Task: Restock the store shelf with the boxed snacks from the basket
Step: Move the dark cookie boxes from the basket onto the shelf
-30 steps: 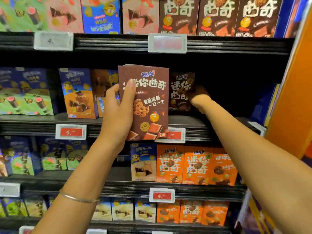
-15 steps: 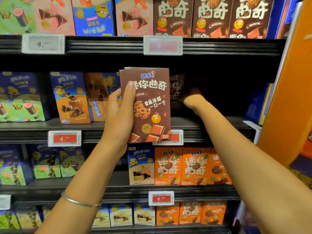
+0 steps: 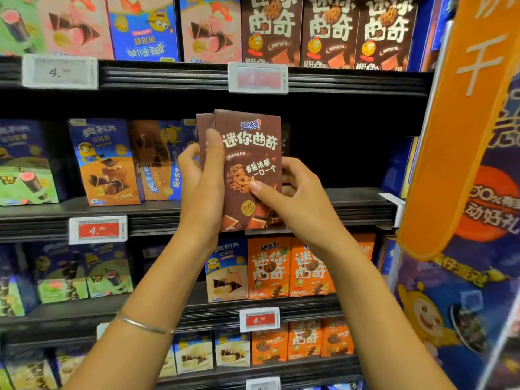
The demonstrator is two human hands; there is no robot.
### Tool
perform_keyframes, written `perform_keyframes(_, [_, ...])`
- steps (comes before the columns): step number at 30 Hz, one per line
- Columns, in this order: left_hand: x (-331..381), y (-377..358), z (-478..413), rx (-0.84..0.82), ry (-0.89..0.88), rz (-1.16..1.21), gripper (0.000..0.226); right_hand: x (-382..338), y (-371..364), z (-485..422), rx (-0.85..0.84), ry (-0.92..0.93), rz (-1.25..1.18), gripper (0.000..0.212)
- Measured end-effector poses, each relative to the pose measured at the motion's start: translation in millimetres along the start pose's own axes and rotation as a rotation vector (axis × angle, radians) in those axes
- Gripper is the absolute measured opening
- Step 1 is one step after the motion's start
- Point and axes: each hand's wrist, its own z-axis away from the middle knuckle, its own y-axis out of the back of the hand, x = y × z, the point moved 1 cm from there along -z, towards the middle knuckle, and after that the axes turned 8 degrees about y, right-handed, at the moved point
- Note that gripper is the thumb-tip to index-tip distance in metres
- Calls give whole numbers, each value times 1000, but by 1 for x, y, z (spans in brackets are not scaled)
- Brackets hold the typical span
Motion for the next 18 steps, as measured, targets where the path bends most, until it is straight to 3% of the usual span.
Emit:
perform_keyframes(4, [-4, 14, -8, 55, 15, -82, 55, 1, 7, -1, -4, -48, -145, 46])
perform_keyframes(7, [-9, 30, -12, 123, -24, -109, 41, 8, 27, -8, 113, -91, -158, 45])
perform_keyframes(12, [-13, 51, -14, 159, -13, -97, 32, 38, 65, -37, 345, -137, 96, 53])
perform_keyframes(18, [-11, 54, -16, 169, -9, -88, 28, 79, 46, -87, 279, -187, 296, 50])
